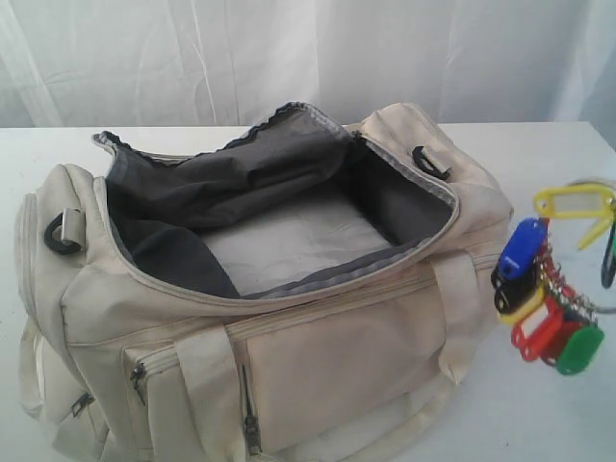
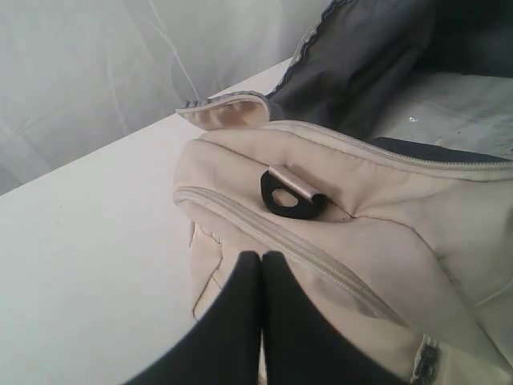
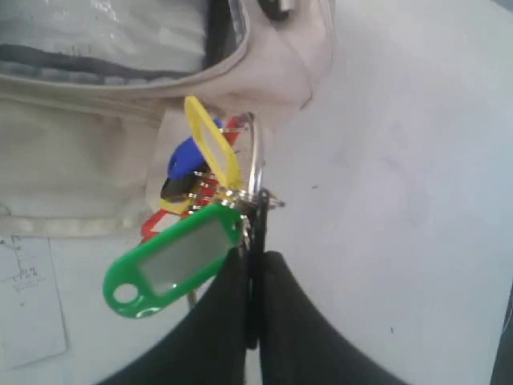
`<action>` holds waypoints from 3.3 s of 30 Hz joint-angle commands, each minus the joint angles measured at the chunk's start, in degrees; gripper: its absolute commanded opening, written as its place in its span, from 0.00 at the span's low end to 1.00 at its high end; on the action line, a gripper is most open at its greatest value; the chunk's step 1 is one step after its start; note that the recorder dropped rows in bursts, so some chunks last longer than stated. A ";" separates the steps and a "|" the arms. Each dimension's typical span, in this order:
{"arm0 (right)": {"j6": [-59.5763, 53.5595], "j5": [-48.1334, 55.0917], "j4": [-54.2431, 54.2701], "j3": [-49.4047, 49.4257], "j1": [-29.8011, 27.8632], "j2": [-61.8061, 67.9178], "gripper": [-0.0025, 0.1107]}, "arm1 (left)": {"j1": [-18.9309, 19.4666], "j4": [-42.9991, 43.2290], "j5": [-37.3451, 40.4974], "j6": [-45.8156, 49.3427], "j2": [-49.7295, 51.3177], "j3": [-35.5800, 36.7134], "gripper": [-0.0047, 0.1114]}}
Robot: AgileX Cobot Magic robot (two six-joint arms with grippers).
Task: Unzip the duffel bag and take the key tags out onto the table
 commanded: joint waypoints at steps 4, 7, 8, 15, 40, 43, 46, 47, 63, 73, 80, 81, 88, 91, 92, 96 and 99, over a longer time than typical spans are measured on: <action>3.65 -4.24 -0.60 10.13 -0.44 1.08 0.02 | -0.31 0.07 0.50 -0.50 -0.37 0.22 0.04; 3.65 -6.32 0.09 12.32 -0.92 3.57 0.02 | -0.31 0.07 0.59 -0.50 -0.37 0.22 0.04; 3.52 -6.72 0.65 12.74 -1.65 4.87 0.02 | -0.31 0.07 0.59 -0.50 -0.37 0.22 0.04; -12.61 -12.75 18.01 12.91 -16.74 17.35 0.02 | -0.31 0.07 0.59 -0.50 -0.37 0.22 0.04; -20.53 -31.59 33.65 19.99 -25.62 38.47 0.02 | -0.31 0.07 0.29 -0.50 -0.37 0.22 0.04; -24.19 -30.58 36.30 19.99 -25.62 38.47 0.03 | -0.31 0.07 0.29 -0.50 -0.37 0.22 0.04; -24.93 -30.10 36.38 19.99 -25.62 38.47 0.10 | -0.31 0.18 0.29 -0.50 -0.37 0.22 0.04; -24.93 -29.97 36.24 19.99 -25.62 38.47 0.15 | -0.31 0.18 0.29 -0.50 -0.37 0.22 0.04; -24.45 -8.94 32.52 10.58 -25.62 33.06 0.50 | -0.31 0.29 -0.05 -0.50 -0.37 0.22 0.04; -24.45 -20.64 32.76 12.33 -25.51 17.63 0.02 | -0.31 0.51 0.74 -0.27 -0.37 0.22 0.04; -24.42 -24.38 32.53 13.60 -25.51 11.05 0.02 | -0.31 0.51 2.24 -0.27 -0.37 0.57 0.04; -24.42 -24.48 32.53 13.60 -25.51 10.75 0.02 | -0.31 0.51 2.35 -0.27 -0.37 0.57 0.04; -24.42 -24.39 32.65 13.60 -25.51 10.11 0.02 | -0.31 0.51 2.45 -0.27 -0.37 0.57 0.04; -24.42 -24.27 32.65 13.60 -25.51 10.09 0.02 | -0.31 0.51 2.45 -0.27 -0.37 0.57 0.04; -24.42 -24.27 32.65 13.60 -25.51 10.09 0.02 | -0.31 0.51 2.45 -0.27 -0.37 0.57 0.04; -24.42 -24.35 32.75 13.60 -25.51 10.09 0.02 | -0.31 0.51 2.45 -0.27 -0.37 0.57 0.04; -24.42 -24.35 32.75 13.60 -25.51 10.09 0.02 | -0.31 0.51 2.45 -0.27 -0.37 0.57 0.04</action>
